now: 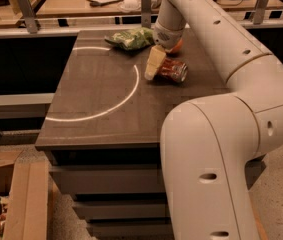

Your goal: Place coke can upright

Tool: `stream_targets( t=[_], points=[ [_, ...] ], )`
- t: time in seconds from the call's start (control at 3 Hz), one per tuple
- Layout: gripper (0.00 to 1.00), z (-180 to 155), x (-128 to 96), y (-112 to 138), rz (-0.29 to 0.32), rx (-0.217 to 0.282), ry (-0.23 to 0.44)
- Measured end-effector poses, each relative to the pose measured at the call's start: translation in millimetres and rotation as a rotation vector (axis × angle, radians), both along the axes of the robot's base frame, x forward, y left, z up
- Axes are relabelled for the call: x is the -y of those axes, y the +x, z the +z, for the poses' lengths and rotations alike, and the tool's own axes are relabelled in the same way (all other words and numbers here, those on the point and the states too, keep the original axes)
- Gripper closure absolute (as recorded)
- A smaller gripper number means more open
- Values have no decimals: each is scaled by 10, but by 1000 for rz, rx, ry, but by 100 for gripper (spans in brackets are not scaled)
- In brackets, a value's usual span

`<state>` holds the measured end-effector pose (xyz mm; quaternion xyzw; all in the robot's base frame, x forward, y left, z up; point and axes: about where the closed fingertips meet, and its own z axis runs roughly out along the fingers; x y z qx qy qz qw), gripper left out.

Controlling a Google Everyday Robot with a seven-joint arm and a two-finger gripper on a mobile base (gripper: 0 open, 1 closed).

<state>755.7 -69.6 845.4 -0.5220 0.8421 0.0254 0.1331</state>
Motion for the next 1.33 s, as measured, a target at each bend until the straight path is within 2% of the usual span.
stream_targets(
  t=[0.67, 1.0, 1.33],
  points=[
    [62, 14, 183, 43, -24, -3, -40],
    [86, 243, 6, -35, 55, 19, 11],
    [100, 609, -306, -253, 190, 54, 174]
  ],
)
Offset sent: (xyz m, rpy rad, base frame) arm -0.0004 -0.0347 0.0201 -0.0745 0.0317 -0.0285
